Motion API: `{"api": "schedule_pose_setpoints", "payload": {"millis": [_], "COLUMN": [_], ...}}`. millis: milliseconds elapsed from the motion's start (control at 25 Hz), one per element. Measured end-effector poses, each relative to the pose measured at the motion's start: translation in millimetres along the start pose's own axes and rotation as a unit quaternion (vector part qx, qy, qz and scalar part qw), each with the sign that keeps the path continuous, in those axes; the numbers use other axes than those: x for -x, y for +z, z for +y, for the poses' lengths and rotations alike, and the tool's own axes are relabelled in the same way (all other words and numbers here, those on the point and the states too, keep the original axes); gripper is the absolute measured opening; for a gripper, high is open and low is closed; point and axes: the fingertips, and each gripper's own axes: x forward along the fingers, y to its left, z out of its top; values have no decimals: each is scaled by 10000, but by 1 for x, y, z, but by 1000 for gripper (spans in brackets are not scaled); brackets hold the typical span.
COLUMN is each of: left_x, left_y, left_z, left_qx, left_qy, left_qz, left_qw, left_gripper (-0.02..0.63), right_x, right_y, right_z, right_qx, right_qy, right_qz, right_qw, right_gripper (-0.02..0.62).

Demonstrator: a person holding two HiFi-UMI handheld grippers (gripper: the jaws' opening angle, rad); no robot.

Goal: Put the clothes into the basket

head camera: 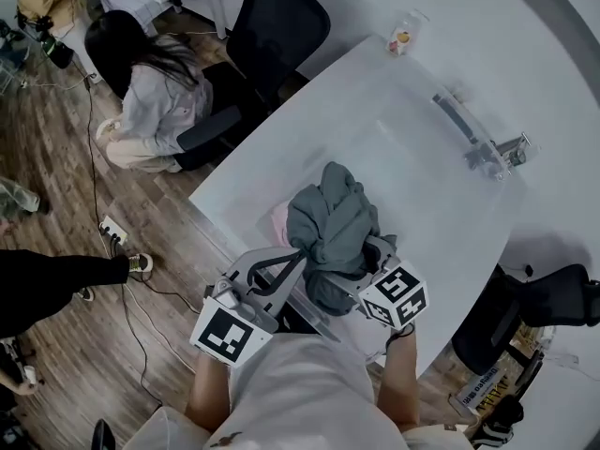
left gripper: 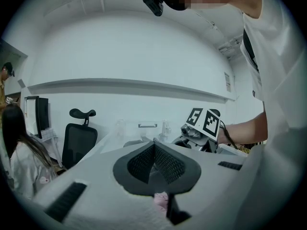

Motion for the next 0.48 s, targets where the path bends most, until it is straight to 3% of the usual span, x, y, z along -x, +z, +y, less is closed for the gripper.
{"api": "schedule_pose_setpoints", "payload": {"millis": [480], "left_x": [4], "left_y": [-10], "left_z": [12], "left_qx": [159], "left_qy": [196], "left_qz": [62], "left_qw": [9997], "left_gripper": [6], "right_x": [-40], "right_y": [-41], "right_z": [-4], "right_qx": [423], "right_qy": [-34], "right_qz": [1200], "right_qw": [9919], "right_gripper": [350]}}
